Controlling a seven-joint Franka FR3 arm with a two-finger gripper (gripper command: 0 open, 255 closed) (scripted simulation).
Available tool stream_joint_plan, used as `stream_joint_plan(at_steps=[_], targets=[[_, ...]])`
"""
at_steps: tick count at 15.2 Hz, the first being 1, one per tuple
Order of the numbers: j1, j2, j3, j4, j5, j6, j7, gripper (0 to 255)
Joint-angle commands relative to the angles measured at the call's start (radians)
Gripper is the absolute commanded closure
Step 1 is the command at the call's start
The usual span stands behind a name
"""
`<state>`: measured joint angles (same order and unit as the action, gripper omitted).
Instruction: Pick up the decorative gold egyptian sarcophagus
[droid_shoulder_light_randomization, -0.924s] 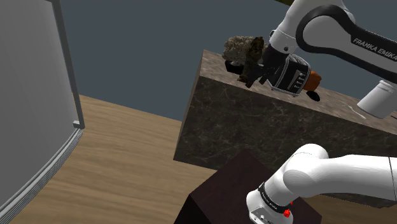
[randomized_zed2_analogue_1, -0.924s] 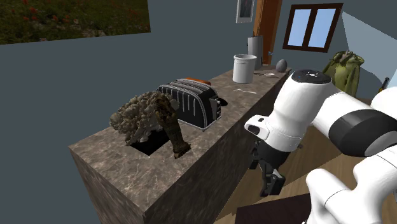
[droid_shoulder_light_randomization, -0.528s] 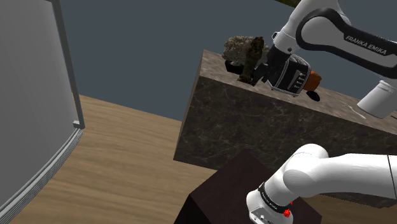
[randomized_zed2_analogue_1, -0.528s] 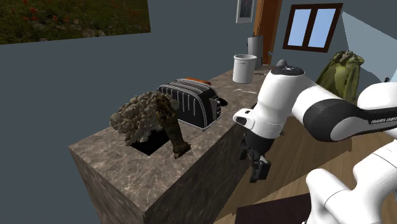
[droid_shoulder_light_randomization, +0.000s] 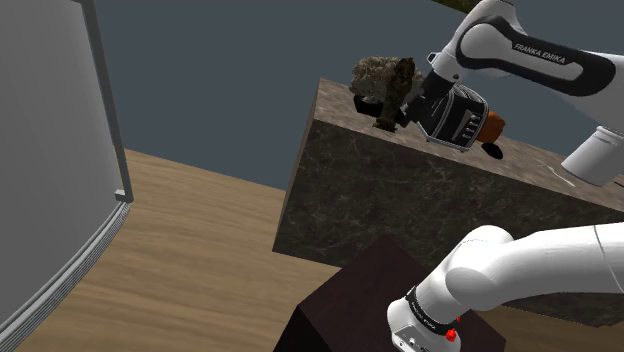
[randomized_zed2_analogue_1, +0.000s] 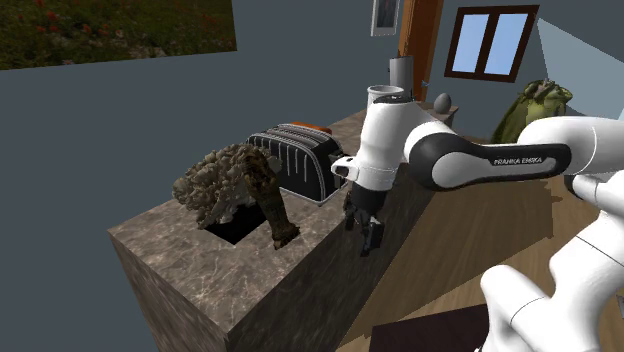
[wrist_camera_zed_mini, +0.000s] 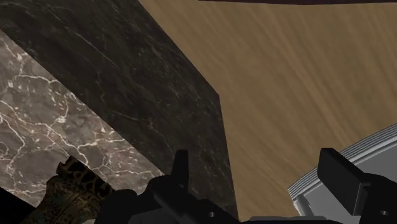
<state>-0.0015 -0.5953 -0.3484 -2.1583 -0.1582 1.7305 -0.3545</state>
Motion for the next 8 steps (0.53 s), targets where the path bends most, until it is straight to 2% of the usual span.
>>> stream_joint_plan(at_steps=[1, 5, 8], targets=[[0.010, 0.048, -0.060, 0.032, 0.007, 0.018, -0.083, 0], [0.041, 0.183, -0.184, 0.140, 0.054, 0.036, -0.251, 0], [0.067, 0.308, -0.282, 0.240, 0.121, 0.037, -0.390, 0]])
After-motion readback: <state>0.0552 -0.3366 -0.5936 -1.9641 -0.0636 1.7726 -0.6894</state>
